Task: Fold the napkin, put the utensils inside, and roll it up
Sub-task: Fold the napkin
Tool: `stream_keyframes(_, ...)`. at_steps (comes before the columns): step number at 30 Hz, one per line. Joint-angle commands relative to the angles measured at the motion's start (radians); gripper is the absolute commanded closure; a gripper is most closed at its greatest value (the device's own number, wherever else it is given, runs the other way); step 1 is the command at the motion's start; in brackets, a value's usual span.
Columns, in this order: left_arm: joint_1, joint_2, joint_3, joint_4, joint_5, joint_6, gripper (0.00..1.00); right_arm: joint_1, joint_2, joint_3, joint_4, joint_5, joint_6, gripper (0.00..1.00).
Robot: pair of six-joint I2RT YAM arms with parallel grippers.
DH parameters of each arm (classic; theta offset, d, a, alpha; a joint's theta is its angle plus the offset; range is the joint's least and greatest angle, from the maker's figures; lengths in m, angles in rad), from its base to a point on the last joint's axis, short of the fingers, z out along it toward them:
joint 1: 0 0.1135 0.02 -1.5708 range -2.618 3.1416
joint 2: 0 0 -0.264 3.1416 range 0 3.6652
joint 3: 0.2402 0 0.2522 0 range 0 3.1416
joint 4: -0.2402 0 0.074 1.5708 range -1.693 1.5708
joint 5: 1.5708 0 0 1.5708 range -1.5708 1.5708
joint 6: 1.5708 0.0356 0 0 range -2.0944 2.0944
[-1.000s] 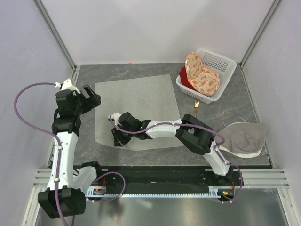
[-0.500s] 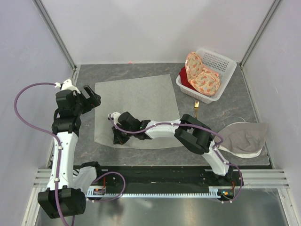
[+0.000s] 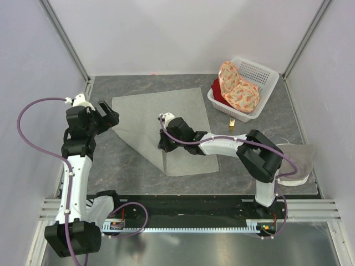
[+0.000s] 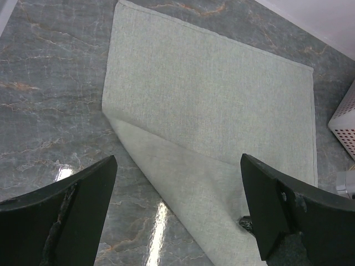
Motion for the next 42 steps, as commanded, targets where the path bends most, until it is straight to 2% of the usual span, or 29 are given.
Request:
stream_keyframes(1,0.004,-0.011,0.003,0.04,0.029,0.034,0.0,0.016,-0.004,-0.023,-0.032,-0.041,-0.001,0.96)
stream_keyframes(2,0.003,-0.011,0.002,0.038,0.03,0.034,0.0,0.016,0.004,-0.023,-0.034,-0.069,0.008,0.86)
stream_keyframes(3,0.003,-0.01,0.002,0.04,0.03,0.034,0.0,0.017,0.012,-0.022,-0.04,-0.08,0.012,0.7)
stream_keyframes(6,0.003,-0.01,0.0,0.04,0.03,0.034,0.0,0.013,-0.007,-0.016,-0.06,-0.051,0.027,0.48)
stream_keyframes(7,0.004,-0.01,0.002,0.04,0.032,0.034,0.0,0.007,-0.014,-0.006,-0.071,-0.04,0.033,0.46)
stream_keyframes(13,0.004,-0.008,0.002,0.04,0.04,0.031,0.0,-0.084,-0.022,0.058,-0.08,-0.028,0.065,0.47)
stream_keyframes(25,0.003,-0.006,-0.002,0.046,0.063,0.027,0.0,-0.125,0.211,0.317,-0.233,0.015,-0.034,0.58)
stream_keyframes(42,0.004,-0.002,-0.002,0.048,0.072,0.024,0.0,-0.125,0.285,0.357,-0.281,0.023,-0.084,0.59)
